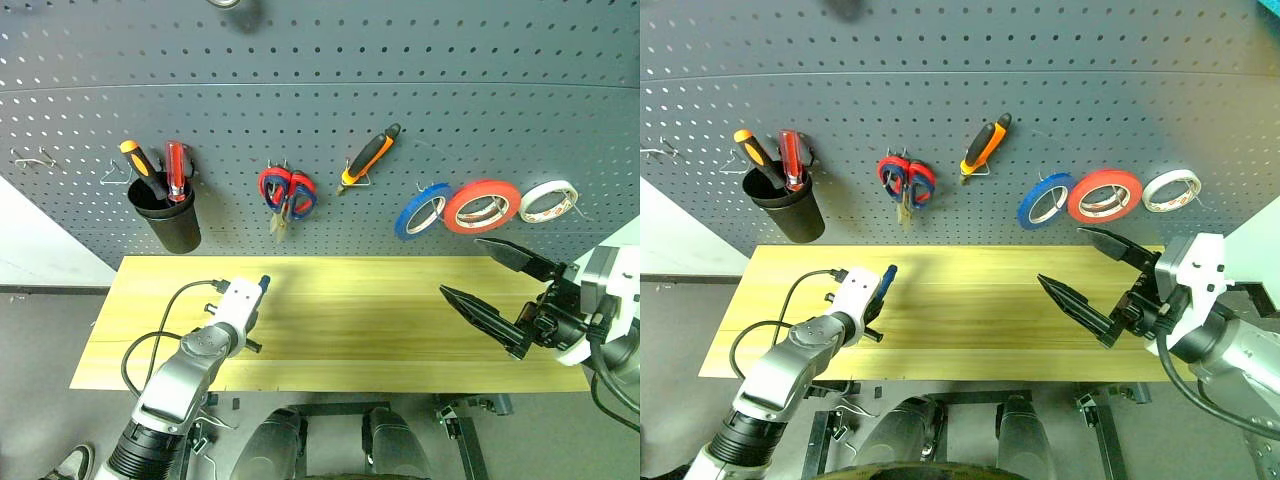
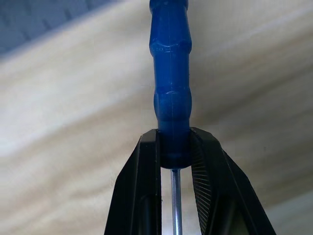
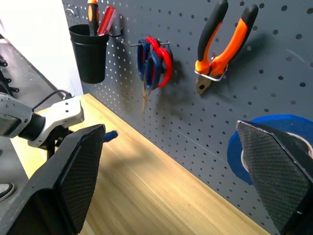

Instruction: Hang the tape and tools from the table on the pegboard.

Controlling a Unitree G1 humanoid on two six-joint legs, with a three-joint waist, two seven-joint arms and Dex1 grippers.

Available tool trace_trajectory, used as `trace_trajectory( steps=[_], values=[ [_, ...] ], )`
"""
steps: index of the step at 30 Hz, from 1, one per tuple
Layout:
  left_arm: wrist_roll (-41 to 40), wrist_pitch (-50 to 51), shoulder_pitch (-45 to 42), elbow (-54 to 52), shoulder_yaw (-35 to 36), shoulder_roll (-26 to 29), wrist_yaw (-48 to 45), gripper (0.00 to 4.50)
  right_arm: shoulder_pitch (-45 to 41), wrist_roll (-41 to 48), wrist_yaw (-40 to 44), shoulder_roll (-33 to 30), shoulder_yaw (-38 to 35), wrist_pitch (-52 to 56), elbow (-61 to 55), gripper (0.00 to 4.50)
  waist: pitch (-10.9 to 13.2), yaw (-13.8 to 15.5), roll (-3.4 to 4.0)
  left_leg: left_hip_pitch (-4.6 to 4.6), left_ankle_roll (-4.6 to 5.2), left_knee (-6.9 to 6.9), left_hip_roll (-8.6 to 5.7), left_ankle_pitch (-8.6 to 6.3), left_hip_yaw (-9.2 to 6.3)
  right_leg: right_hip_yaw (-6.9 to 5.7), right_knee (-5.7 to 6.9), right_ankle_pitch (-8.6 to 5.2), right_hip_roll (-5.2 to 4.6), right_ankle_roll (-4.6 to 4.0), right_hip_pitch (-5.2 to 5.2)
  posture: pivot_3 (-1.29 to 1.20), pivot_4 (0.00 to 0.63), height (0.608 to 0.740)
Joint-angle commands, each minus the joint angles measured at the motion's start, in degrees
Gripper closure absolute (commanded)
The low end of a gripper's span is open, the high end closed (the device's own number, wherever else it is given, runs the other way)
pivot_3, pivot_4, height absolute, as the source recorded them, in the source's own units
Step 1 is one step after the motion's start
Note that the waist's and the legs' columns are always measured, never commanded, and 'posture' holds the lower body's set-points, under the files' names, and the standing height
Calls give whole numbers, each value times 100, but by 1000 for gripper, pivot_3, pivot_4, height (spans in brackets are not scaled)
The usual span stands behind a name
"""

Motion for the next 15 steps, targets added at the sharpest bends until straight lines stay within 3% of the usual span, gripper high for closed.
trace_trajectory(
  steps=[1,15],
  values=[
    [462,-1110,89,-189,-73,26,159,4026,-142,-23,31,-17,3,-89,19,0,-34,-8,8,0,0,0,0,0,1,0,0,0,0,0,0,-1,81,720],
    [1415,-4333,705,464,126,-33,563,4026,-355,-118,184,-63,-11,-104,192,0,-265,-8,38,12,20,2,0,-10,6,3,2,1,4,1,12,3,60,720]
  ],
)
